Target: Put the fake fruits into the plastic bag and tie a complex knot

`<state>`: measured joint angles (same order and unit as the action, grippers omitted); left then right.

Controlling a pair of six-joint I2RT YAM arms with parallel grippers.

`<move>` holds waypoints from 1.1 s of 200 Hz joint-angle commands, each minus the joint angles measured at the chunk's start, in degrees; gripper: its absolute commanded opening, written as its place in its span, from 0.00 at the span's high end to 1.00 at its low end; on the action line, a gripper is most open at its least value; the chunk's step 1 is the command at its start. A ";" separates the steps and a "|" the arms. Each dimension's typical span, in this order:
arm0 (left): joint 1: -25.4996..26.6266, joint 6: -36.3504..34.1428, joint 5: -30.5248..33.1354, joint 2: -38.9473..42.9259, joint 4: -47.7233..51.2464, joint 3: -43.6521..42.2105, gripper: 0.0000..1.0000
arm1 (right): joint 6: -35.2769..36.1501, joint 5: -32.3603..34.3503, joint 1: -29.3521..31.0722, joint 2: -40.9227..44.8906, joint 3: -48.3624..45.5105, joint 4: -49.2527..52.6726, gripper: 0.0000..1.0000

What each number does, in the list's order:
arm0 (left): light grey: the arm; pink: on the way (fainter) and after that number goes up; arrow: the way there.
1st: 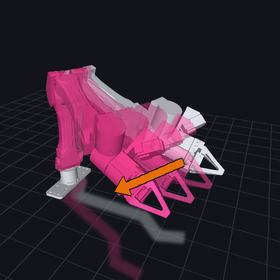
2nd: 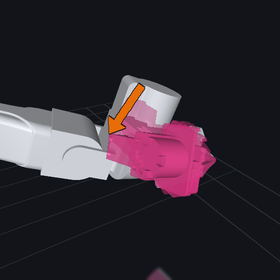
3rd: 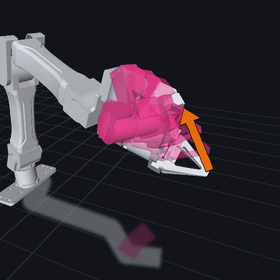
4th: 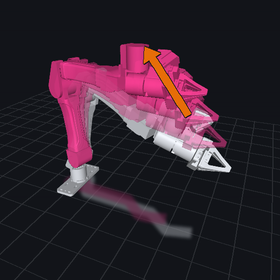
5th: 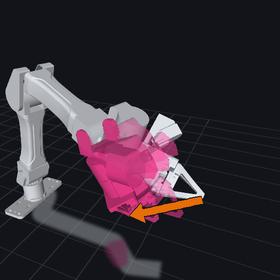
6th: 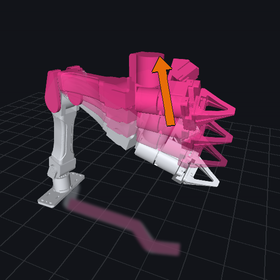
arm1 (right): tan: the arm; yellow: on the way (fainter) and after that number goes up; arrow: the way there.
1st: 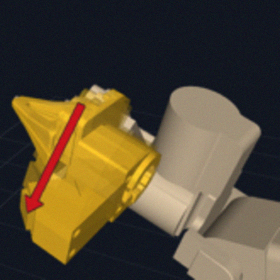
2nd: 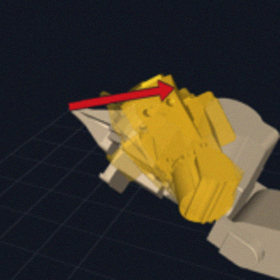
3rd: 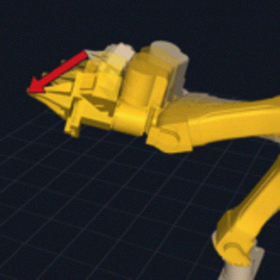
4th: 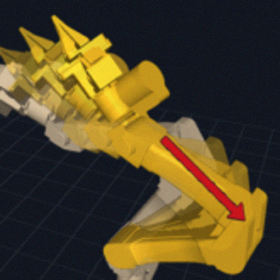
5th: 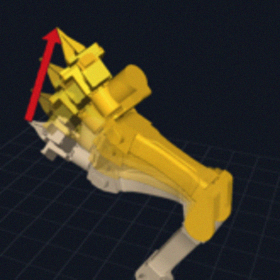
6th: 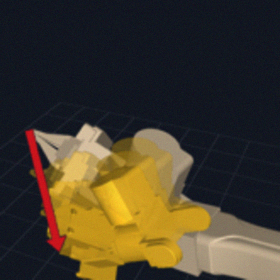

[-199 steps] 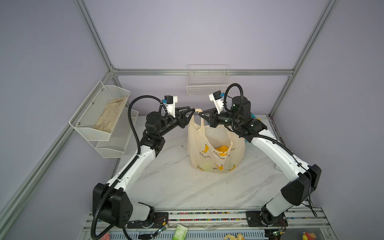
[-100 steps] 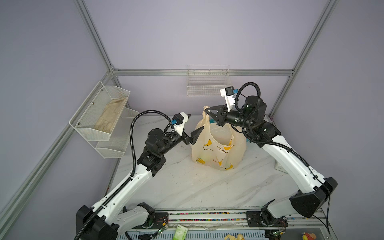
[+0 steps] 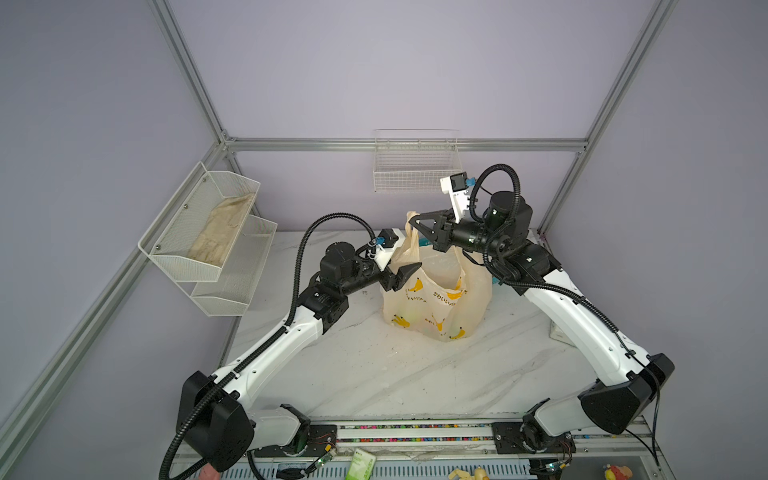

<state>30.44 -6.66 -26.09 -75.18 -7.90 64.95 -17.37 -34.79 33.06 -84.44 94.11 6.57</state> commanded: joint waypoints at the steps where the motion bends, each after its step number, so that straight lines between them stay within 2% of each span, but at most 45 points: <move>1: -0.03 1.41 -4.65 -0.77 -2.24 8.66 0.33 | 0.05 -0.02 0.16 -0.08 1.28 -1.99 1.00; 58: -0.18 3.57 -6.52 -4.56 -3.60 13.42 0.63 | -0.04 -0.46 0.16 -0.60 0.22 -2.54 1.00; 89: -0.43 5.19 -5.48 -4.86 -4.64 12.78 0.91 | 0.63 0.13 0.16 0.02 -0.49 -2.24 1.00; 99: -0.40 6.79 -3.89 -4.19 -6.07 11.32 1.00 | 1.16 1.90 0.16 0.85 -0.86 -1.96 0.88; 114: -0.47 10.06 -0.88 -2.89 -7.69 8.49 1.00 | 2.25 6.19 0.18 2.95 -2.28 -2.22 0.66; 137: -0.47 17.20 4.11 -1.29 -9.54 4.61 1.00 | 5.62 15.54 0.16 7.95 -7.15 -3.24 0.43; 157: -0.47 24.27 7.77 -0.35 -10.11 1.60 1.00 | 8.55 19.34 0.23 12.89 -15.25 -8.05 0.37; 191: -0.47 29.74 7.94 0.95 -11.40 -0.49 1.00 | 14.88 17.36 2.25 18.97 -31.35 -23.44 0.33; 220: -0.47 32.33 7.33 1.42 -9.94 -0.25 1.00 | 18.85 18.48 6.63 18.50 -37.55 -30.98 0.18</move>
<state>30.13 20.73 -19.35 -76.09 -14.74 66.28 -4.29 -17.61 36.69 -64.99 60.82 -13.19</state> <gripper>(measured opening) 0.048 0.766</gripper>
